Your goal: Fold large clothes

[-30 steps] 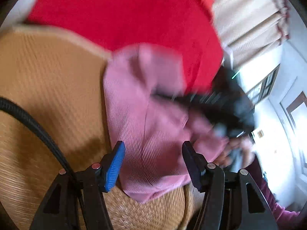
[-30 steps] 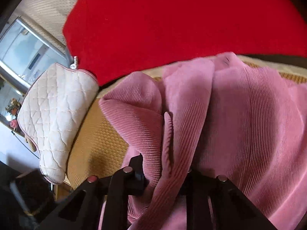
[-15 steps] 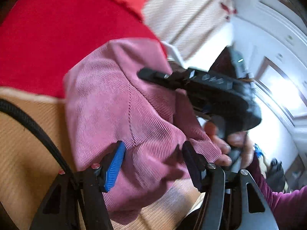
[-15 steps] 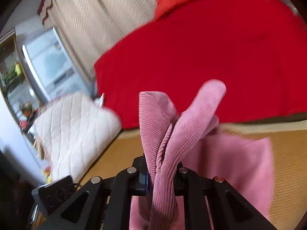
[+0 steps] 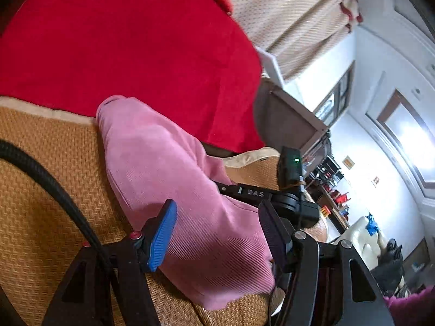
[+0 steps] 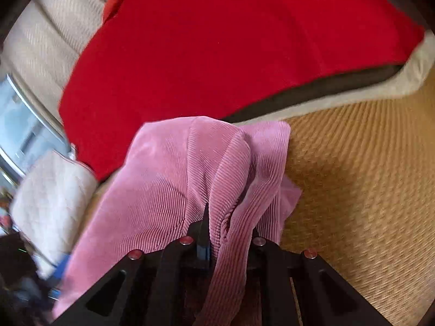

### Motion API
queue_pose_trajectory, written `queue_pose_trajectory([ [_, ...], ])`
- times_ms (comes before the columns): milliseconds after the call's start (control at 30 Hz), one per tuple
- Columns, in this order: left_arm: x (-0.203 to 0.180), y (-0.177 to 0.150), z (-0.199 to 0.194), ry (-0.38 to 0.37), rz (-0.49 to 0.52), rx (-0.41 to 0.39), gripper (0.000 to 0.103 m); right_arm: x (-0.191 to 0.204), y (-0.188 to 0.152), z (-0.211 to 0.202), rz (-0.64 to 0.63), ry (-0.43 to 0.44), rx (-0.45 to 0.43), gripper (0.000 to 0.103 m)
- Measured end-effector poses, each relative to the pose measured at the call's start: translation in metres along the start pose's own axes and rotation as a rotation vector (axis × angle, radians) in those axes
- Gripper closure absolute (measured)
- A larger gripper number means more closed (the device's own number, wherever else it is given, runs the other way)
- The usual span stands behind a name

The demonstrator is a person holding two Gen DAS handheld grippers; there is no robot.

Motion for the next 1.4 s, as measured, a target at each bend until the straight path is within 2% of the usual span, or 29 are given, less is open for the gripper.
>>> queue_pose_trajectory([
  [100, 0.001, -0.002, 0.022, 0.092, 0.079, -0.007, 0.04, -0.003, -0.005, -0.001, -0.015, -0.017, 0.006, 0.091],
  [167, 0.01, -0.007, 0.033, 0.209, 0.155, 0.044, 0.039, 0.001, -0.008, -0.001, 0.005, -0.003, 0.001, 0.091],
  [233, 0.019, -0.027, 0.046, 0.331, 0.274, 0.117, 0.034, -0.008, -0.017, -0.02, 0.013, -0.004, -0.001, 0.091],
  [267, 0.023, -0.033, 0.045, 0.352, 0.296, 0.129, 0.034, -0.011, -0.02, -0.022, 0.018, -0.016, 0.004, 0.091],
  [400, 0.034, -0.038, 0.048, 0.34, 0.267, 0.156, 0.033, -0.012, -0.033, -0.027, 0.024, -0.026, 0.012, 0.09],
  [533, 0.037, -0.042, 0.042, 0.376, 0.288, 0.152, 0.032, -0.019, -0.034, -0.039, 0.115, 0.031, 0.017, 0.082],
  [600, 0.037, -0.046, 0.042, 0.384, 0.28, 0.155, 0.031, -0.02, -0.036, -0.063, 0.147, 0.008, 0.011, 0.074],
  [633, 0.029, -0.045, 0.056, 0.387, 0.281, 0.154, 0.031, -0.02, -0.035, -0.072, 0.15, -0.004, -0.005, 0.067],
  [700, 0.028, -0.041, 0.06, 0.396, 0.289, 0.147, 0.031, -0.019, -0.035, -0.105, 0.135, -0.035, -0.086, 0.055],
  [733, 0.027, -0.04, 0.061, 0.399, 0.291, 0.143, 0.031, -0.016, -0.036, -0.119, 0.122, -0.034, -0.122, 0.045],
  [800, 0.026, -0.038, 0.061, 0.394, 0.277, 0.134, 0.031, 0.001, -0.041, -0.146, 0.057, -0.015, -0.186, 0.045],
  [833, 0.025, -0.037, 0.059, 0.392, 0.268, 0.129, 0.031, 0.009, -0.044, -0.152, 0.031, -0.01, -0.193, 0.045],
  [900, 0.021, -0.033, 0.052, 0.381, 0.262, 0.11, 0.03, 0.033, -0.053, -0.159, -0.038, -0.003, -0.184, 0.051],
  [933, 0.019, -0.029, 0.047, 0.371, 0.262, 0.101, 0.03, 0.042, -0.057, -0.158, -0.061, -0.003, -0.166, 0.064],
  [967, 0.013, -0.025, 0.04, 0.356, 0.259, 0.095, 0.03, 0.051, -0.065, -0.155, -0.088, -0.011, -0.136, 0.069],
  [1033, 0.011, -0.016, 0.023, 0.316, 0.233, 0.058, 0.03, 0.062, -0.077, -0.149, -0.111, -0.022, -0.098, 0.069],
  [1100, 0.015, -0.007, 0.006, 0.328, 0.231, 0.017, 0.03, 0.07, -0.088, -0.147, -0.148, -0.04, -0.065, 0.069],
  [1167, 0.019, -0.006, 0.0, 0.338, 0.244, 0.012, 0.03, 0.075, -0.094, -0.145, -0.186, -0.061, -0.054, 0.069],
  [1200, 0.019, -0.009, 0.001, 0.348, 0.257, 0.025, 0.03, 0.078, -0.098, -0.142, -0.208, -0.065, -0.04, 0.069],
  [1267, 0.02, -0.027, 0.016, 0.375, 0.317, 0.109, 0.03, 0.075, -0.107, -0.122, -0.246, -0.099, 0.022, 0.069],
  [1300, 0.024, -0.043, 0.029, 0.404, 0.352, 0.176, 0.029, 0.065, -0.12, -0.109, -0.275, -0.172, 0.085, 0.069],
  [1367, 0.024, -0.051, 0.035, 0.367, 0.307, 0.214, 0.029, 0.047, -0.138, -0.09, -0.301, -0.246, 0.167, 0.069],
  [1400, 0.025, -0.051, 0.034, 0.356, 0.284, 0.22, 0.027, 0.039, -0.144, -0.086, -0.302, -0.238, 0.148, 0.069],
])
Point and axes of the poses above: each gripper's, at about its wrist camera, not at the fingertips, and z roughly the way its jaws point, x to its left, y to its top, the point moved 9 cm from there along z, roughly the way its jaws point, and after that the axes turned 8 degrees about y, right-handed, at the moved point
